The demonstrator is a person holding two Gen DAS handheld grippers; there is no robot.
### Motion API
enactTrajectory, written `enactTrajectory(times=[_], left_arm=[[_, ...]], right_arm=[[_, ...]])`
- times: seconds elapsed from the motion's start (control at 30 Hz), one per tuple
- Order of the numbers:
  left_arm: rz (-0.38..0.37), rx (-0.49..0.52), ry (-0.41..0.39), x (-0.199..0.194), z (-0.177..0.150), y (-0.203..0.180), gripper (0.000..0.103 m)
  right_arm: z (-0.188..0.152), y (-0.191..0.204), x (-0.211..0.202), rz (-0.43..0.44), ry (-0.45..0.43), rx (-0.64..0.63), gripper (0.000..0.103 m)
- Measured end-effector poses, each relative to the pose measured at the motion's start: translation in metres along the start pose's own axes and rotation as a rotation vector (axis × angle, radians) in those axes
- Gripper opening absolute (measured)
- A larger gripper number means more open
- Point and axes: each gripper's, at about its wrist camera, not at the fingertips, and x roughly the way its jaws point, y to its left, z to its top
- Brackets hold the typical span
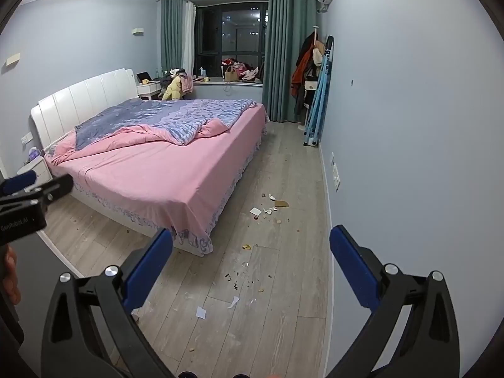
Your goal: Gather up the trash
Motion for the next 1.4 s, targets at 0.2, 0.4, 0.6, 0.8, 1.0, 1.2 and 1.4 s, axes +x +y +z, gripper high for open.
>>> enactTrajectory(times=[0.2,0.4,0.6,0.8,1.0,1.2,1.4], left_arm=[[0.021,0.028,-0.022,-0.005,0.013,-0.009,0.097],[0.049,0.030,0.031,0.006,0.014,-0.010,0.097],[0.036,-0.014,0.104,0.015,0.008,-0.006,0.097],[0.039,-0.019,0.127,0.018,0.003,-0.005,0.097],[0.050,-0.016,0.142,0.020,0.000,-0.004,0.097],[0.042,-0.021,0.172,0.022,-0.003,-0.003,0.097],[0.039,-0.021,0.172,0.021,-0.003,-0.001,0.097]], right_arm=[[-0.004,0.003,0.004,-0.004,-0.003,0.008,0.097],[-0.007,0.002,0.008,-0.007,0.018,0.004,0.097],[-0.009,-0.001,0.016,-0.008,0.051,0.005,0.097],[-0.006,-0.001,0.021,0.004,0.057,-0.003,0.097],[-0.004,0.002,0.024,0.015,0.063,-0.021,0.097],[-0.006,0.007,0.025,0.022,0.066,-0.038,0.097],[-0.006,0.010,0.021,0.027,0.047,-0.070,0.097]])
